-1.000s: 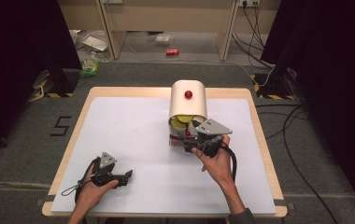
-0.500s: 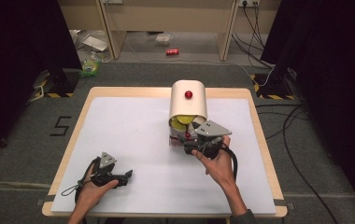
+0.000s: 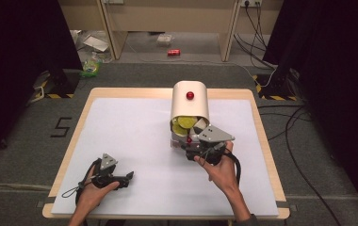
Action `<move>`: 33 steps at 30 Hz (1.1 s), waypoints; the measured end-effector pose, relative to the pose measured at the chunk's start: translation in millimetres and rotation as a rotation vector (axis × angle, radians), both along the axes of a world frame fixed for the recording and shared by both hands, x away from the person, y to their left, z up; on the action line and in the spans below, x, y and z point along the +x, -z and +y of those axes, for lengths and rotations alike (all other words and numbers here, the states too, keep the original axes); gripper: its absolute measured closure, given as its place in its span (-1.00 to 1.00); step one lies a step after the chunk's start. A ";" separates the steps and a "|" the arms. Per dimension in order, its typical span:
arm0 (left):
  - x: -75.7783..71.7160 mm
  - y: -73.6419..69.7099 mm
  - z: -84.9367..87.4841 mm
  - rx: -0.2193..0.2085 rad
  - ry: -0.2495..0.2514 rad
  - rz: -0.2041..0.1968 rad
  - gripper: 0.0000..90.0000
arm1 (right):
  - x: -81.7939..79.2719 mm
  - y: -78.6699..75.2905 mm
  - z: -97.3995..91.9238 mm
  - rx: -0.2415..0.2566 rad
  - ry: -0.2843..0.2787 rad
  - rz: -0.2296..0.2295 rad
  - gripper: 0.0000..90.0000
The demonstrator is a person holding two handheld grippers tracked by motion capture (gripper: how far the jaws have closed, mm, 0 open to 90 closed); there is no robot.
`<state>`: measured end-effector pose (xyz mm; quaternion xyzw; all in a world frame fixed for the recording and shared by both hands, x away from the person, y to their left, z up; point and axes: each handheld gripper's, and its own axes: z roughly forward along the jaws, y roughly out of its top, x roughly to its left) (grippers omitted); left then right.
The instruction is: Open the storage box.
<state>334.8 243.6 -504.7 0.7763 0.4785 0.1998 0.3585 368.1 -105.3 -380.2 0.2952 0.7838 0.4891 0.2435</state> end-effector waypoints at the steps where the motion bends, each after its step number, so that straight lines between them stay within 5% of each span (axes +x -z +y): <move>1: 0.0 0.0 0.0 0.000 0.000 0.000 -0.78 | -1.8 -0.2 -0.1 0.000 -0.003 0.005 -0.27; 33: 0.4 -0.3 0.6 0.014 0.001 -0.010 -0.78 | -32.8 5.9 -5.1 0.004 -0.040 0.020 -0.25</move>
